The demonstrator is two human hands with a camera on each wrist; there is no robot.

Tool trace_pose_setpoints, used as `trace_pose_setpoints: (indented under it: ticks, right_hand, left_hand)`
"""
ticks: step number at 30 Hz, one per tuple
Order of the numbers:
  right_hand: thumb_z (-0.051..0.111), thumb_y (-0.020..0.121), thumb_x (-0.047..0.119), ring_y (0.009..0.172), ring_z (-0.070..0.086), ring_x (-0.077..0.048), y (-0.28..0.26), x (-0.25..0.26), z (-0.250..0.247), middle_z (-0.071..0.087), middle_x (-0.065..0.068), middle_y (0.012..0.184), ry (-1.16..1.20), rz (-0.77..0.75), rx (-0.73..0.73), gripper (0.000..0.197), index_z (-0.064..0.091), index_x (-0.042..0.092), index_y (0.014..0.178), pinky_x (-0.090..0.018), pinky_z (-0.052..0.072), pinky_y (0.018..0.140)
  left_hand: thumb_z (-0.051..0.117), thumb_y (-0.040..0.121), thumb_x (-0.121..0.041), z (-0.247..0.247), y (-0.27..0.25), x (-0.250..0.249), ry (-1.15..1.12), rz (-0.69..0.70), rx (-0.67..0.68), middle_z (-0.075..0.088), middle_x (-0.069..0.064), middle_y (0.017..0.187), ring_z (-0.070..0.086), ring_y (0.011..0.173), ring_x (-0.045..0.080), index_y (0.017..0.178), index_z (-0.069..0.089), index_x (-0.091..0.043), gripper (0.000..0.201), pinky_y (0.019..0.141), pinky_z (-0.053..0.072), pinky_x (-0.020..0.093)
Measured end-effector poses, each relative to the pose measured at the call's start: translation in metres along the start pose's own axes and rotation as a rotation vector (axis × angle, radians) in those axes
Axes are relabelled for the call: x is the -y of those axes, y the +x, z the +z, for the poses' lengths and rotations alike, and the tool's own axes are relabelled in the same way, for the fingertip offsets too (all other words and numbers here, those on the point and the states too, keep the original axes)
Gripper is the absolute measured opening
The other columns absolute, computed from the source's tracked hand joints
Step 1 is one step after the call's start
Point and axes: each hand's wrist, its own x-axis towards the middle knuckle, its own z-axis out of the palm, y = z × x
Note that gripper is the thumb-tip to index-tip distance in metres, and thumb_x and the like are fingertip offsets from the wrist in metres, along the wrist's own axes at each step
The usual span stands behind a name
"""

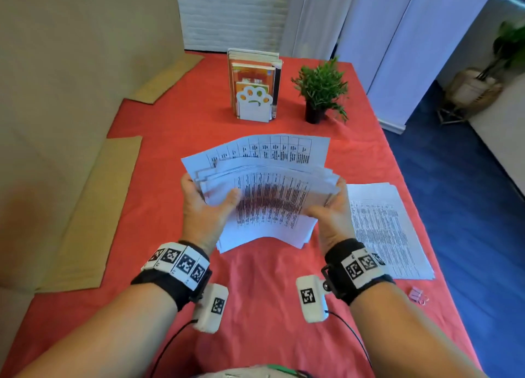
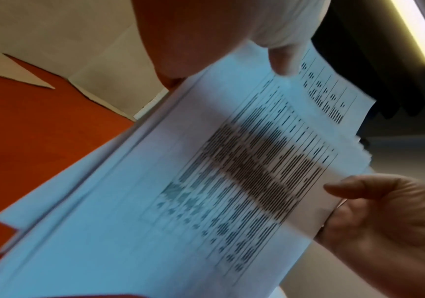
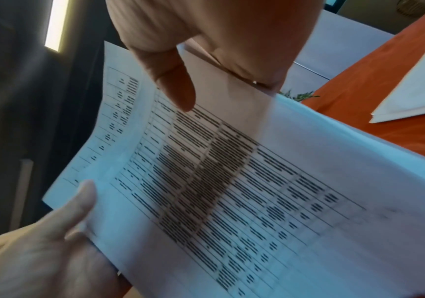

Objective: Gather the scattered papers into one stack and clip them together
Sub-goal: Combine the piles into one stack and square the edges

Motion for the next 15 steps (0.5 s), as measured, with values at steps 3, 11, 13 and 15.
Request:
trace_pose_setpoints:
  ticks: [3,11,13,15]
  right_hand:
    - [0.051,0.053,-0.014,0.081,0.062,-0.010,0.001,0.014,0.003,0.061,0.001,0.094,-0.023,-0.105,-0.002,0.076,0.047,0.031,0.115,-0.032,0.051,0.076]
    - [0.052,0.067,-0.024,0.119,0.047,-0.026,0.009,0.029,0.010,0.041,-0.006,0.130,-0.445,-0.521,0.091,0.100,0.028,0.030,0.148,-0.048,0.045,0.103]
    - [0.054,0.063,-0.024,0.130,0.039,-0.023,0.010,0.029,0.009,0.036,-0.011,0.134,-0.587,-0.619,0.114,0.094,0.034,0.015,0.146,-0.037,0.034,0.115]
    - [0.055,0.060,-0.024,0.136,0.032,-0.017,0.011,0.031,0.008,0.033,-0.020,0.140,-0.670,-0.666,0.117,0.091,0.037,0.006,0.144,-0.020,0.024,0.114]
  left_hand:
    - [0.064,0.081,-0.037,0.006,0.006,-0.016,0.012,0.073,-0.114,0.054,-0.018,0.100,0.053,0.088,-0.019,0.100,0.041,-0.031,0.030,0.085,0.037,0.004]
    - [0.075,0.075,-0.001,0.009,0.011,-0.013,0.004,0.102,-0.077,0.063,-0.015,0.100,0.063,0.093,-0.003,0.108,0.041,-0.024,0.053,0.090,0.048,0.020]
    - [0.075,0.069,0.003,0.004,0.010,-0.005,0.037,0.085,-0.053,0.062,-0.011,0.105,0.064,0.097,0.004,0.109,0.041,-0.026,0.060,0.095,0.050,0.031]
    - [0.072,0.065,0.005,0.000,0.009,-0.001,0.045,0.061,-0.050,0.062,-0.008,0.104,0.065,0.095,0.005,0.107,0.041,-0.026,0.061,0.094,0.051,0.033]
